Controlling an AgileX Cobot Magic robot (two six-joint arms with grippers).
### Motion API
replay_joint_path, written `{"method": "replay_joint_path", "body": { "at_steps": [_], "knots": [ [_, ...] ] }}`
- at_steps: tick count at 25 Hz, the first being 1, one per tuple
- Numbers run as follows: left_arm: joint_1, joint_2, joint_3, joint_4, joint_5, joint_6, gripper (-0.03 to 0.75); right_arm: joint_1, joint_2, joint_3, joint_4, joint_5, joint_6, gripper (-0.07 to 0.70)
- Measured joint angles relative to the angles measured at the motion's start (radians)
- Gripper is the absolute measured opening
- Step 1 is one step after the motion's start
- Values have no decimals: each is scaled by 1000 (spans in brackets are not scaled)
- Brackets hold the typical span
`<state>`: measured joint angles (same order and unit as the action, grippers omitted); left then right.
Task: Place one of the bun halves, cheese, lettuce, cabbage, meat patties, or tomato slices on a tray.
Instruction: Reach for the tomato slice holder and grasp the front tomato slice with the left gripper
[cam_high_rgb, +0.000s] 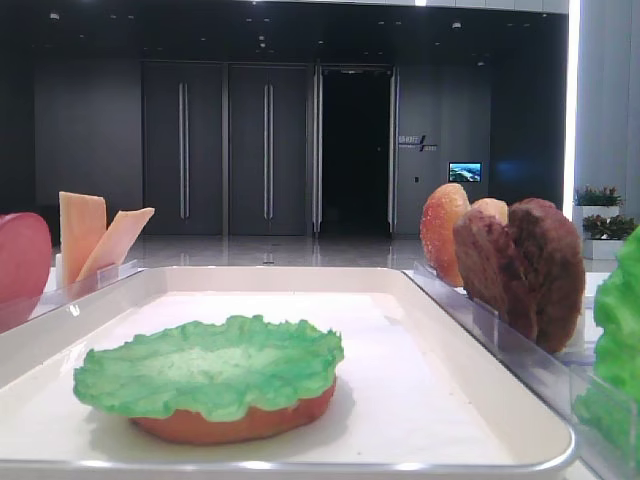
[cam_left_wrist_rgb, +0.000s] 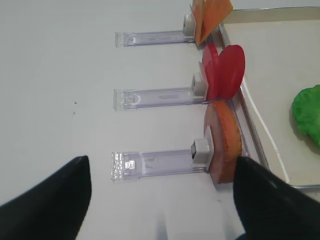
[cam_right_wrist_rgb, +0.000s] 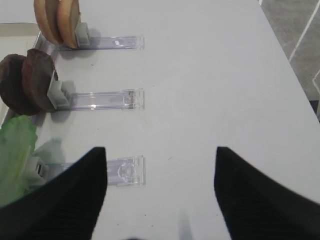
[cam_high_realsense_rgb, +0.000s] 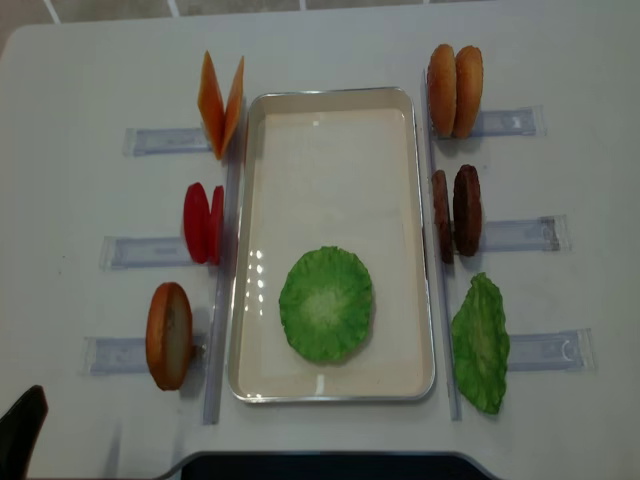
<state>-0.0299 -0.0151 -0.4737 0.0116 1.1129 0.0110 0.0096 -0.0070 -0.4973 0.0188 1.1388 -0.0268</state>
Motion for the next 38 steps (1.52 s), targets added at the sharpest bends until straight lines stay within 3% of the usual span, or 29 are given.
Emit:
{"method": "replay_joint_path", "body": {
  "at_steps": [21, 26, 38],
  "knots": [
    [0, 23, -1, 0, 3, 0, 692, 0, 0, 0, 0, -1, 0, 470],
    [0, 137, -42, 0, 29, -4, 692, 0, 0, 0, 0, -1, 0, 470],
    [0, 487, -135, 0, 36, -52, 692, 0, 0, 0, 0, -1, 0, 470]
  ]
}}
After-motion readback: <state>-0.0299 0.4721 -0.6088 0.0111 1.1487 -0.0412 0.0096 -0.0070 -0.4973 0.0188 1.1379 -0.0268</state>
